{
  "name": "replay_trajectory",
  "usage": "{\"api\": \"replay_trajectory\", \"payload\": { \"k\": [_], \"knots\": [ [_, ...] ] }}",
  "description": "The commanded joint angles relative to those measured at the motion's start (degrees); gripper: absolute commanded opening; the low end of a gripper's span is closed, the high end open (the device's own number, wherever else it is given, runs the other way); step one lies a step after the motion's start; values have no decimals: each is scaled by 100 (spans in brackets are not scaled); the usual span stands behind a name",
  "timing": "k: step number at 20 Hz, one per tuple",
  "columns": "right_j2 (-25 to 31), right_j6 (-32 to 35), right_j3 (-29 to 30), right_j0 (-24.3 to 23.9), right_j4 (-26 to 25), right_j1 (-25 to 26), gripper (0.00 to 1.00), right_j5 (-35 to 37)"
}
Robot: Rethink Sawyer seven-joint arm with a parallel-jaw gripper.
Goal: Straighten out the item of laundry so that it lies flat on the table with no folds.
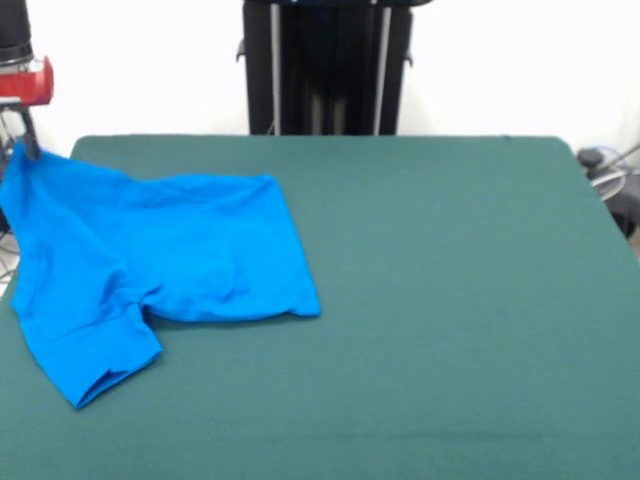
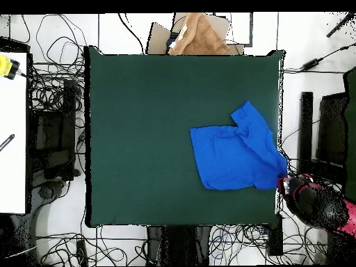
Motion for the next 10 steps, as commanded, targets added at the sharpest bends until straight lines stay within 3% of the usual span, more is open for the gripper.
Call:
{"api": "replay_trajectory", "payload": {
  "k": [1,10],
  "knots": [
    [-47,-409,416,64,-268,175,100,233],
    [-117,-233,504,140,-334,85,100,130]
  ]
}}
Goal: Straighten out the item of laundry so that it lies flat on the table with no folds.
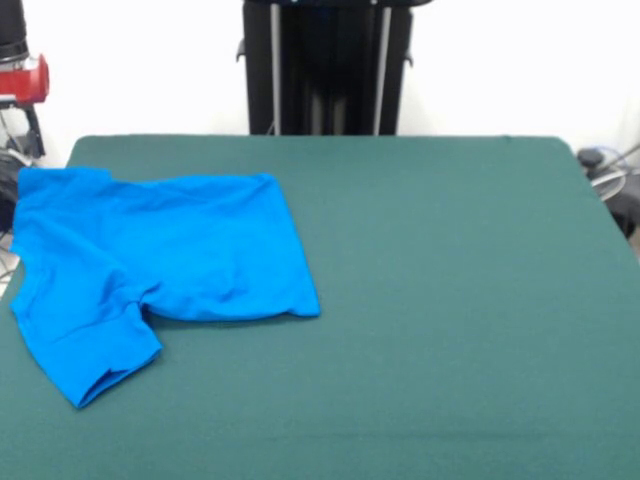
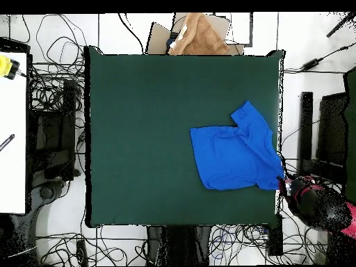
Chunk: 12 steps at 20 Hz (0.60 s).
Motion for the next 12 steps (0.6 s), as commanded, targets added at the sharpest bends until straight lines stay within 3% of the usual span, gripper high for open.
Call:
{"api": "replay_trajectory", "payload": {
  "k": [1,5,12],
  "knots": [
    [-150,-176,532,250,-341,39,100,122],
    [-223,139,839,359,-318,-209,100,-36],
    [-385,472,967,441,-436,89,100,-397]
  ]
}}
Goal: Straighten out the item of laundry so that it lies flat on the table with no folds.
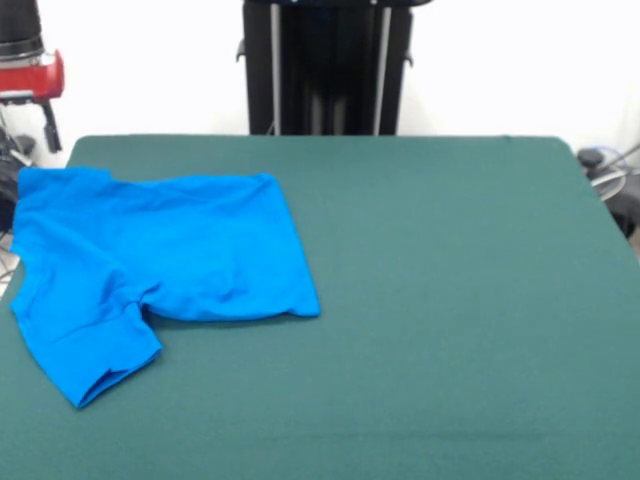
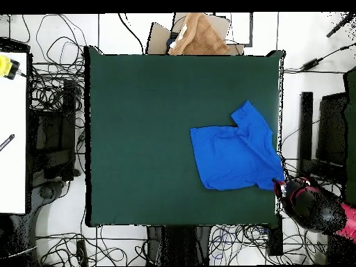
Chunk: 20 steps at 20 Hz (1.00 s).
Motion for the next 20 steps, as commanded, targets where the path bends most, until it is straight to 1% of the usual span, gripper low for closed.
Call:
{"api": "replay_trajectory", "payload": {
  "k": [1,4,6,10,14,18,20],
  "knots": [
    [-394,485,719,396,-438,192,100,-405],
    [-433,559,777,438,-430,225,100,-479],
    [-536,722,766,564,-456,360,100,-609],
    [-973,1313,735,1025,-496,795,100,-1282],
    [-1360,1770,869,1509,-197,1054,100,-1905],
    [-1561,1877,863,1838,120,1389,100,-2389],
    [-1603,1825,828,1915,226,1535,100,-2554]
  ]
}}
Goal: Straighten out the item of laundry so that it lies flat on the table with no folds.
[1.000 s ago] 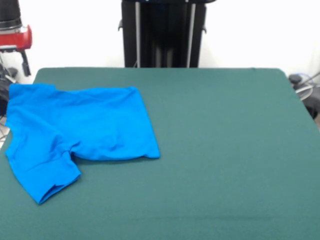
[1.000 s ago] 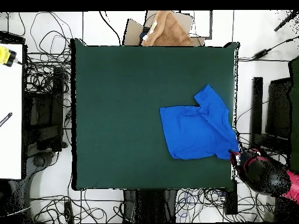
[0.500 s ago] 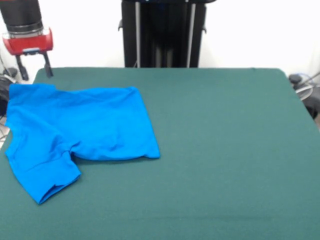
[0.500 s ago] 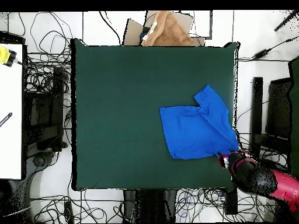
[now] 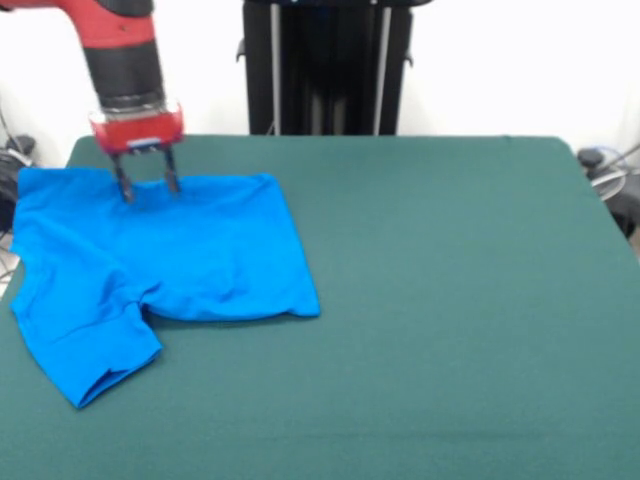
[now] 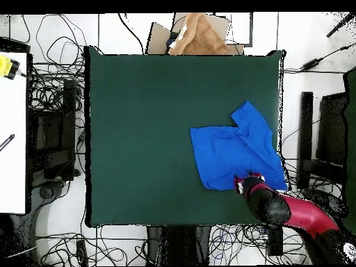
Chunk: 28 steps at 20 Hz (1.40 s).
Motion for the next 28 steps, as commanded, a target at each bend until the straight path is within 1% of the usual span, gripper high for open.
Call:
{"api": "replay_trajectory", "payload": {
  "k": [1,3,6,10,17,20,24,28],
  "knots": [
    [-629,1699,345,690,272,846,100,-915],
    [-653,1688,363,762,416,935,100,-1012],
    [-960,1918,559,1210,673,815,100,-1417],
    [-1072,1763,445,1322,824,1099,100,-1691],
    [-978,1336,171,1108,847,1373,100,-1659],
    [-943,1249,-3,1104,845,1492,100,-1687],
    [-841,1087,-421,1119,781,1812,100,-1671],
    [-892,1026,-613,1176,724,1910,100,-1754]
  ]
}}
